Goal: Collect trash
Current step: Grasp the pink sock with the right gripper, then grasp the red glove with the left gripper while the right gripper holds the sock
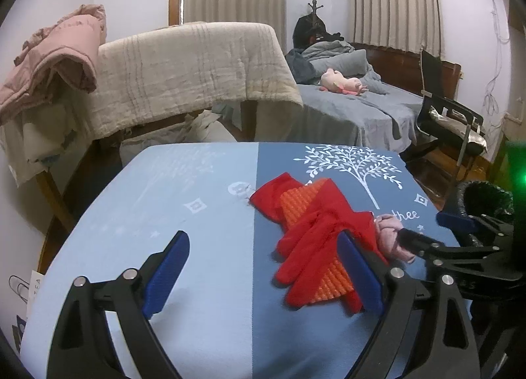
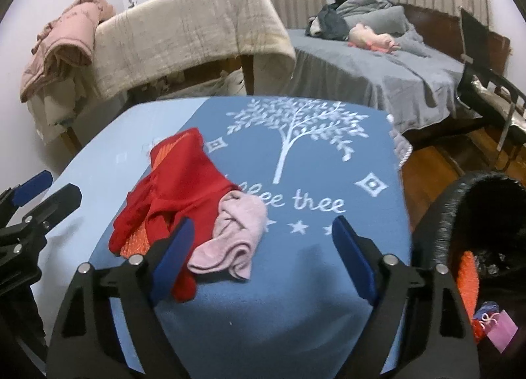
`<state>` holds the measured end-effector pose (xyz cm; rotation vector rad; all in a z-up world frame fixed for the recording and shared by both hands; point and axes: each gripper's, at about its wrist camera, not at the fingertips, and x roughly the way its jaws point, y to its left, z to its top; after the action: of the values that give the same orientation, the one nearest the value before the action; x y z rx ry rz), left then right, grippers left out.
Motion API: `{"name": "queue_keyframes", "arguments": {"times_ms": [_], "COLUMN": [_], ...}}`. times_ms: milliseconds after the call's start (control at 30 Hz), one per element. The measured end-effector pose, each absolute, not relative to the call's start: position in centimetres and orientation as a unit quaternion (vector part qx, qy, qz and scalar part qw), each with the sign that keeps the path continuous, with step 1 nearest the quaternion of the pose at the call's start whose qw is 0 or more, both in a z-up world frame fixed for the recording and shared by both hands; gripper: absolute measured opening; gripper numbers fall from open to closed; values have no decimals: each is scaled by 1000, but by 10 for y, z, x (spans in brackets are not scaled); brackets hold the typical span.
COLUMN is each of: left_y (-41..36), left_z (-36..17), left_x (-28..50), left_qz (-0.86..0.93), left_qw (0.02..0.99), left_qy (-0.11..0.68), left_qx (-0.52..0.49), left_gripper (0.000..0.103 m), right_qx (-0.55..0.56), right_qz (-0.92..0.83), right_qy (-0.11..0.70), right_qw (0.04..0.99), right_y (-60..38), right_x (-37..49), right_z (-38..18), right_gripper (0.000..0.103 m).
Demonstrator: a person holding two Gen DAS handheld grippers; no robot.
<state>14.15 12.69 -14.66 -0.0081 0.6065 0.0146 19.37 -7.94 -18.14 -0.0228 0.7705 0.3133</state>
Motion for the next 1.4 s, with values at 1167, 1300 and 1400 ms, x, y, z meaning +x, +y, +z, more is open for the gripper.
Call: {"name": "queue_keyframes", "arguments": {"times_ms": [1167,1300,1400], "left_y": [62,57,57], "left_z": [-178,-178,-174], "left_x": [201,202,198], "left_qz": [-63,-70,-74], "left_qw": [934,932,935], "left_qy": [352,354,345], "left_qx": [16,26,24], "left_gripper": [47,26,16], "right_qx": [28,33,35], "right_qz": [167,166,166], "right_qy": [377,377,374], "right_qw": [911,911,912], "right_y": [-125,-127,-127], "right_x": [199,198,196], "right_z": [-166,-166,-164], "right_gripper": [30,30,30]}}
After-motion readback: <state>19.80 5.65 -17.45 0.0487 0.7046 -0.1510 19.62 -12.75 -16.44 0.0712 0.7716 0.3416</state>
